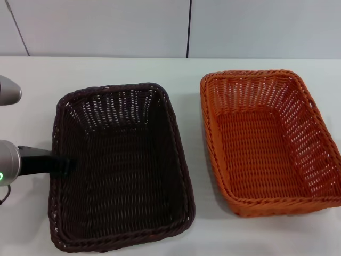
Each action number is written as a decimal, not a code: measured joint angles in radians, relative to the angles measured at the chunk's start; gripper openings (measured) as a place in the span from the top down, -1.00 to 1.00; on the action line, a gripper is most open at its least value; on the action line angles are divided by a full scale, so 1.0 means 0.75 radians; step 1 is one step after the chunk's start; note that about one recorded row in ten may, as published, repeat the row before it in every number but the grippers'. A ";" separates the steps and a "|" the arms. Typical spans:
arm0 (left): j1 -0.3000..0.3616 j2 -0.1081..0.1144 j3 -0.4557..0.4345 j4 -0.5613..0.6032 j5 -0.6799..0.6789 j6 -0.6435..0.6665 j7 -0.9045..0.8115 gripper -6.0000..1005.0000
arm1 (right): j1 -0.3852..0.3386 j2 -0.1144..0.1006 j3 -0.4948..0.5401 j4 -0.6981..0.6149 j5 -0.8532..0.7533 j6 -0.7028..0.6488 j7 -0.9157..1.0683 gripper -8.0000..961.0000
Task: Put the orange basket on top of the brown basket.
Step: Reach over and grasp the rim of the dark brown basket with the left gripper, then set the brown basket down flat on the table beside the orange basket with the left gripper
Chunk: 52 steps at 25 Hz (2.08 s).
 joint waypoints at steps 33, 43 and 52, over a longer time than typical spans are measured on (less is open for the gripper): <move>-0.692 0.008 -0.535 0.367 -0.265 -0.449 1.418 0.49 | -0.015 0.000 -0.005 -0.021 0.000 0.008 0.000 -0.51; -0.741 0.009 -0.523 0.454 -0.200 -0.484 1.640 0.49 | -0.020 0.000 -0.013 -0.022 0.000 0.008 0.000 -0.51; -0.746 -0.002 -0.512 0.478 -0.256 -0.473 1.630 0.35 | -0.016 0.000 -0.019 -0.026 0.000 0.008 0.000 -0.51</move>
